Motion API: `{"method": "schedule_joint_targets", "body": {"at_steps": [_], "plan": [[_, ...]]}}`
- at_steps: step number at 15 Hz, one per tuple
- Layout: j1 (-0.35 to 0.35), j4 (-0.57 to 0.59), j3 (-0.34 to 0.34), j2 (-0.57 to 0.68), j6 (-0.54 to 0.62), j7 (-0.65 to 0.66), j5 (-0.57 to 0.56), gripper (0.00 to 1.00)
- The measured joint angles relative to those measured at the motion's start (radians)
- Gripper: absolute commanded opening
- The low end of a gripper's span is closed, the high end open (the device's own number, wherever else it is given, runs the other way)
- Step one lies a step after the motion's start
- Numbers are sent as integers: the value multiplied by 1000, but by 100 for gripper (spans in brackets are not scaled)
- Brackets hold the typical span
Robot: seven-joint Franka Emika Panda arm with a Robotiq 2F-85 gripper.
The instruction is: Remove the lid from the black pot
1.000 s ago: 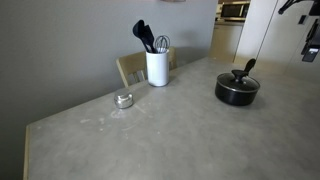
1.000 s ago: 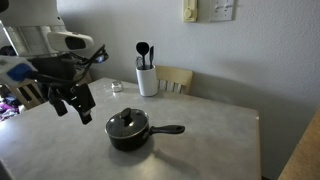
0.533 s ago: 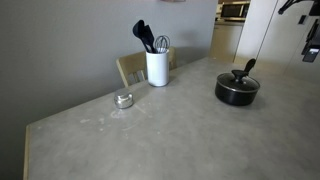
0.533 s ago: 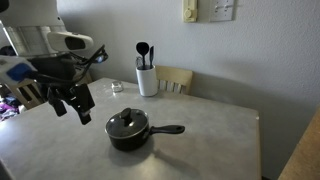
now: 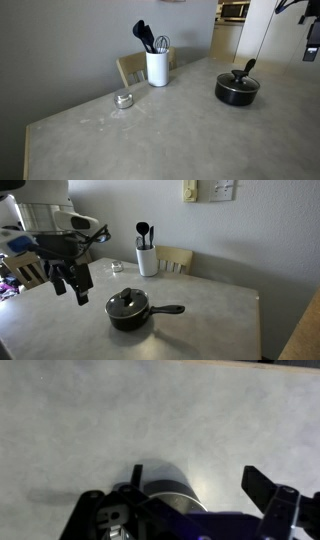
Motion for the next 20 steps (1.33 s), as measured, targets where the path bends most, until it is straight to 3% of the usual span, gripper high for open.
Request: {"method": "schedule_joint_targets", "body": {"at_steps": [5,10,14,20], "plan": [[0,107,2,129,-2,7,6,100],[-1,122,2,151,1,7,6,100],[-1,127,6,178,73,-1,24,100],[-1,205,47,316,187,-55,69,100]]}}
